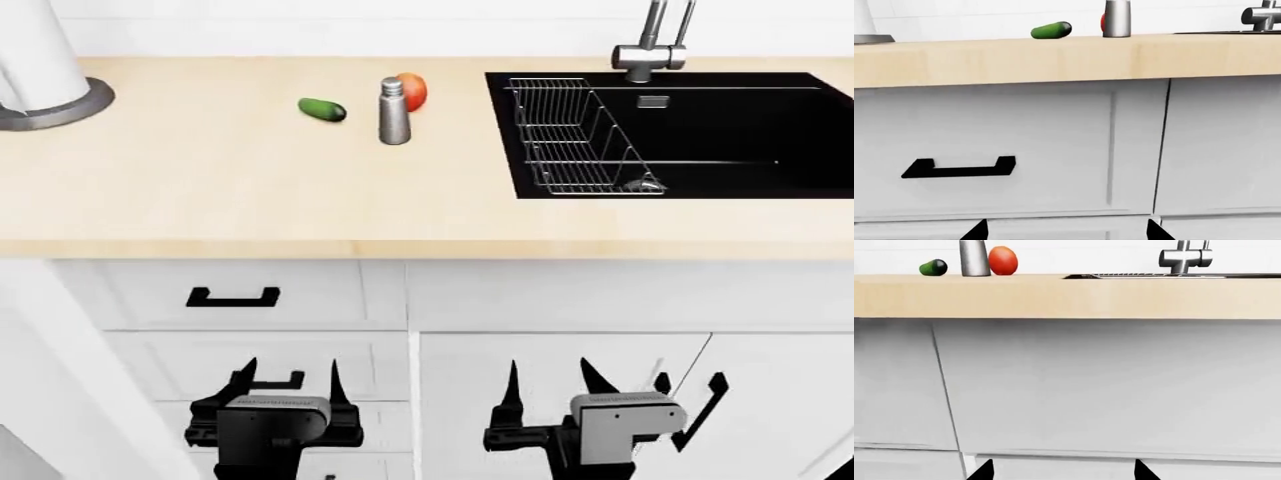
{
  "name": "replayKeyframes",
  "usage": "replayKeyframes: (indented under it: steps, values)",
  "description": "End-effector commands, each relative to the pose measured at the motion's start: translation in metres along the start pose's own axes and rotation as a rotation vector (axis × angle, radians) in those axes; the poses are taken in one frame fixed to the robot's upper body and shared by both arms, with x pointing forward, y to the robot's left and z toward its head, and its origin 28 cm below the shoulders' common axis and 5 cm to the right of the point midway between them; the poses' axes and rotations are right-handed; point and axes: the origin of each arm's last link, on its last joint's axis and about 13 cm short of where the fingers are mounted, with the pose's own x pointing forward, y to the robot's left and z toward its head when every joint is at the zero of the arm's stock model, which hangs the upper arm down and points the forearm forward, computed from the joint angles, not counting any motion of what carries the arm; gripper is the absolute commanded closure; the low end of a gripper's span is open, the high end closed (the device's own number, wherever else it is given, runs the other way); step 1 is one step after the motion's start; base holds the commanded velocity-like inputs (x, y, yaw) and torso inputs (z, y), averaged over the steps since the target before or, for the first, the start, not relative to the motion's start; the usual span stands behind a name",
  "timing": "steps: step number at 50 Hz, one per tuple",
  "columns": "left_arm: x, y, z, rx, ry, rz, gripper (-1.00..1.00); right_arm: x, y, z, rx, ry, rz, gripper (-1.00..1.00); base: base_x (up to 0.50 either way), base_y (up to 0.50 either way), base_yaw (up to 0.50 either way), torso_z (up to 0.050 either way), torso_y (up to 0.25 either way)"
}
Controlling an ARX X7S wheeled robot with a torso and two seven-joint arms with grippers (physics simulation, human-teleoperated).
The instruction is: Pick up the fruits and vegetables and place them in the sink. Turn on the sink faucet to wash them. Then turn the sink off and put them in the tray.
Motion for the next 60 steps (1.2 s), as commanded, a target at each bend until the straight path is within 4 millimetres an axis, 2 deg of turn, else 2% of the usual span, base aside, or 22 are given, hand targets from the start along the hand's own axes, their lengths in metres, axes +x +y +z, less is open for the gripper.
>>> replayKeyframes:
  steps: [1, 16, 19, 25, 30, 31, 37, 44, 46, 50, 55, 60]
  values:
    - [0.000, 0.000, 0.000, 0.000, -0.001, 0.002, -1.00, -0.001, 0.000, 0.000, -0.002, -0.003, 0.000, -1.00, 0.00, 0.50, 0.00, 0.000, 0.000]
    - [0.000, 0.000, 0.001, 0.005, 0.005, 0.001, -1.00, -0.001, 0.000, 0.001, 0.003, -0.010, -0.004, -1.00, 0.00, 0.50, 0.00, 0.000, 0.000]
    - [0.001, 0.001, 0.002, 0.004, 0.038, -0.007, -1.00, -0.002, -0.001, 0.004, 0.006, -0.009, -0.004, -1.00, 0.00, 0.00, 0.00, 0.000, 0.000]
    - [0.003, 0.003, 0.021, -0.050, 0.070, -0.044, -1.00, -0.001, -0.004, 0.021, 0.015, -0.020, -0.012, -1.00, 0.00, 0.00, 0.00, 0.000, 0.000]
    - [-0.003, 0.001, 0.067, -0.090, 0.018, -0.122, -1.00, -0.008, -0.010, 0.062, 0.045, -0.053, 0.010, -1.00, 0.00, 0.00, 0.00, 0.000, 0.000]
    - [-0.005, 0.001, 0.084, -0.107, 0.011, -0.153, -1.00, -0.012, -0.012, 0.077, 0.056, -0.057, 0.027, -1.00, 0.00, 0.00, 0.00, 0.000, 0.000]
    - [-0.010, 0.008, 0.147, -0.107, -0.029, -0.267, -1.00, -0.025, -0.021, 0.141, 0.054, -0.103, 0.096, -1.00, 0.00, 0.00, 0.00, 0.000, 0.000]
    - [0.010, 0.024, 0.234, -0.025, -0.118, -0.373, -1.00, -0.027, -0.033, 0.227, -0.008, -0.182, 0.189, -1.00, 0.01, 0.00, 0.00, 0.000, 0.000]
    - [0.017, 0.025, 0.254, 0.037, -0.122, -0.398, -1.00, -0.022, -0.036, 0.248, -0.008, -0.196, 0.209, -1.00, 0.11, 0.00, 0.00, 0.000, 0.000]
    - [0.032, 0.026, 0.291, 0.041, -0.120, -0.418, -1.00, -0.005, -0.041, 0.288, 0.005, -0.206, 0.245, -1.00, 0.12, 0.00, 0.00, 0.000, 0.000]
    - [0.053, 0.028, 0.325, 0.052, -0.113, -0.407, -1.00, 0.019, -0.044, 0.323, -0.016, -0.223, 0.280, -1.00, 0.12, 0.00, 0.00, 0.000, 0.000]
    - [0.078, 0.036, 0.349, 0.047, -0.089, -0.369, -1.00, 0.053, -0.043, 0.348, -0.036, -0.227, 0.295, -1.00, 0.12, 0.00, 0.00, 0.000, 0.000]
